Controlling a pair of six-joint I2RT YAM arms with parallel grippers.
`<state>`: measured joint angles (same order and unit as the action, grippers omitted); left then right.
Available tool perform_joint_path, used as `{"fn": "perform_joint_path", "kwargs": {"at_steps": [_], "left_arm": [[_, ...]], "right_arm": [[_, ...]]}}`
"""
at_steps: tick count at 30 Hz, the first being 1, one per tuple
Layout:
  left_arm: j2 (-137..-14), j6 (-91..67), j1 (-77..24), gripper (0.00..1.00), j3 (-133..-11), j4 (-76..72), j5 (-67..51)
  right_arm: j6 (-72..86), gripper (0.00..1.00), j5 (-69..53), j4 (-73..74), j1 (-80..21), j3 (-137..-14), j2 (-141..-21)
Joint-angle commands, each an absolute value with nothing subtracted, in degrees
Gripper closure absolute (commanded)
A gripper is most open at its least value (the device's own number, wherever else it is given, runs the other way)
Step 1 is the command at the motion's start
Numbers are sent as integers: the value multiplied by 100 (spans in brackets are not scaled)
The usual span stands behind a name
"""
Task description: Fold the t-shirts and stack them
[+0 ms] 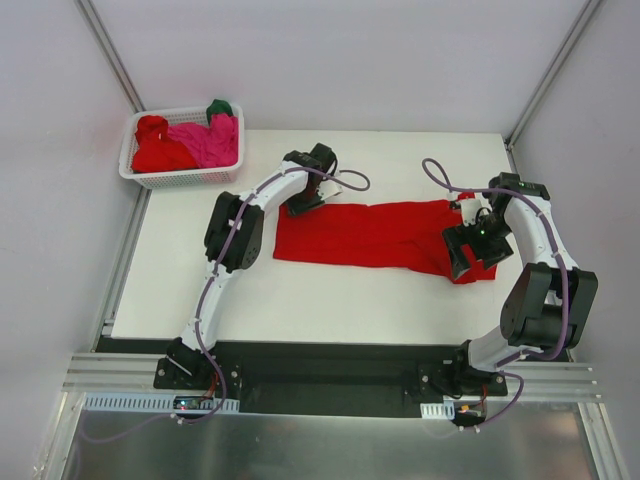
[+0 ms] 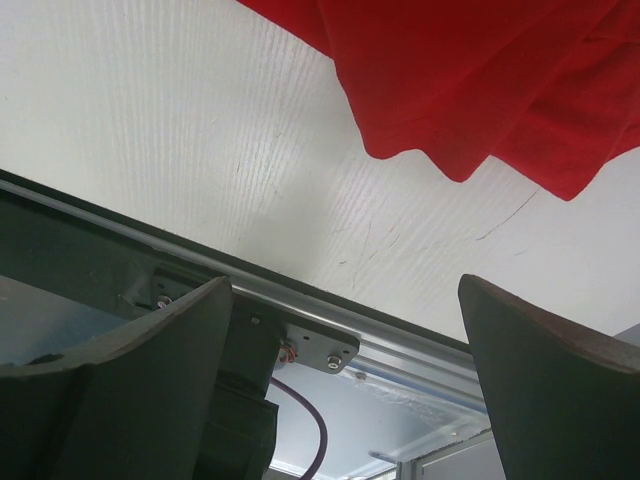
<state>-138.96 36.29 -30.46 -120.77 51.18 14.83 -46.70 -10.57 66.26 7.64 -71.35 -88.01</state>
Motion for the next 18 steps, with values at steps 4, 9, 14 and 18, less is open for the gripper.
{"fn": "perform_joint_path", "kwargs": {"at_steps": [4,9,14,18], "left_arm": [[-13526,3595,-3129,59,-12102,5186,1362],[-13579,3612,-3120,59,-12067,5186,1345],[-13675,3621,-3120,75,-12085,5185,1353],[-13702,3612,-3120,75,-12120,5186,1371]], "right_arm": [[-4632,0,-1169,6706,756,-7216,-8754],[-4623,0,-1160,6706,747,-7207,-8745],[-4632,0,-1151,6715,747,-7198,-8710],[-4623,0,-1151,6732,747,-7172,-8692]]}}
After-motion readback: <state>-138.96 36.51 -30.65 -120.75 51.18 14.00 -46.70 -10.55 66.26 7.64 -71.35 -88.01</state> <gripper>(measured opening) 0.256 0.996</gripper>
